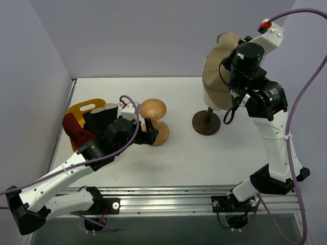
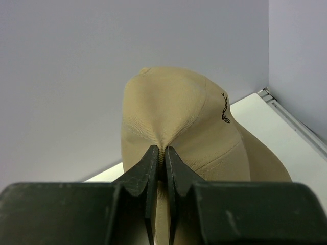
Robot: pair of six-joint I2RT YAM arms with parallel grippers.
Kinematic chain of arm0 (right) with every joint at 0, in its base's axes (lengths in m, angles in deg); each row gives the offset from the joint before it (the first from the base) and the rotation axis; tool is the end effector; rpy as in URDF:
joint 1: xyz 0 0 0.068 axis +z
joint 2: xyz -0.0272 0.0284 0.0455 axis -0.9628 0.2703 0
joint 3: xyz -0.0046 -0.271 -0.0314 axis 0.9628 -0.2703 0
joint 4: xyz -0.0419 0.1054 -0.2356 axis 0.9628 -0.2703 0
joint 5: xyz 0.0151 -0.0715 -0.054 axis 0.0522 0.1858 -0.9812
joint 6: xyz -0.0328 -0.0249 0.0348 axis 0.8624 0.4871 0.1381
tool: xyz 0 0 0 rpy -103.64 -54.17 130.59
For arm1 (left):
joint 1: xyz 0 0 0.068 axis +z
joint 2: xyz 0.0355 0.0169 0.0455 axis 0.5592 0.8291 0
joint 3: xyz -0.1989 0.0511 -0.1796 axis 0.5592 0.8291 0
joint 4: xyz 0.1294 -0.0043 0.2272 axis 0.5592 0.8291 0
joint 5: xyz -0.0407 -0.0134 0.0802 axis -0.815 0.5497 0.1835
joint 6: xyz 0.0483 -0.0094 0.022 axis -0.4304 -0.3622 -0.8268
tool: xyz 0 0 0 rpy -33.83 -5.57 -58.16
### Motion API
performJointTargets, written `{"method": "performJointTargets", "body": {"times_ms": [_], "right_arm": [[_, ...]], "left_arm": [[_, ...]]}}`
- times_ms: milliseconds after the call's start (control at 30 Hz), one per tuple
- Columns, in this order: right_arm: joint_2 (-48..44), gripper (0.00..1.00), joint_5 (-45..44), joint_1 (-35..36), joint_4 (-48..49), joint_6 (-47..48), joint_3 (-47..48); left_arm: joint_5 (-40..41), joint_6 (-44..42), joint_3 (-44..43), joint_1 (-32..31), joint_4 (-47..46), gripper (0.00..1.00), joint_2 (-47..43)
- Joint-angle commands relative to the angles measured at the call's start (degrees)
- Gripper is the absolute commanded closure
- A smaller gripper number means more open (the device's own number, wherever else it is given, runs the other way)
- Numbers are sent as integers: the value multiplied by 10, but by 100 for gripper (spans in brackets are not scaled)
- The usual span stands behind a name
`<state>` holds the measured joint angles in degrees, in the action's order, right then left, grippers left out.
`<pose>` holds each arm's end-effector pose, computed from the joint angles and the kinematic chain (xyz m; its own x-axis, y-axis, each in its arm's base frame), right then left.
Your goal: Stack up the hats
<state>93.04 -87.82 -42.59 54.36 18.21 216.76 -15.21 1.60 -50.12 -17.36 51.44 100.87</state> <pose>0.2229 0.1090 0.5987 0.2056 0.4831 -0.8511 0.1219 0.8502 0.5121 0.1488 -0.1691 0.3544 -0.4986 -0.1530 -0.8532 0.3689 0.8532 -0.3686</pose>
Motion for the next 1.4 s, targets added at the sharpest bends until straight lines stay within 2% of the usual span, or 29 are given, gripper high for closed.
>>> {"method": "performJointTargets", "body": {"times_ms": [0,333,433,467,567,900,1000,1133,1300,1367], "right_arm": [[12,100,48,-17,8,-21,10],[49,99,93,-74,1,-48,19],[55,91,114,-93,1,-61,18],[55,83,127,-96,1,-63,18],[55,71,138,-104,2,-64,16],[-7,47,148,-143,3,-48,-19],[-59,39,160,-160,23,-27,-83],[-165,32,262,-171,85,24,-213],[-299,33,292,-171,107,71,-359],[-335,36,297,-171,104,80,-397]], "left_arm": [[10,-13,-4,-3,-31,9,0],[4,-24,21,-3,-59,9,14],[-8,-32,28,-3,-73,9,18],[-11,-35,30,-3,-77,9,19],[-19,-39,41,-3,-89,9,20],[-51,-59,53,-3,-112,9,21],[-55,-62,56,-3,-117,9,18],[-63,-67,63,-3,-125,9,14],[-112,-74,54,-3,-145,9,14],[-126,-69,14,-2,-138,10,28]]}}
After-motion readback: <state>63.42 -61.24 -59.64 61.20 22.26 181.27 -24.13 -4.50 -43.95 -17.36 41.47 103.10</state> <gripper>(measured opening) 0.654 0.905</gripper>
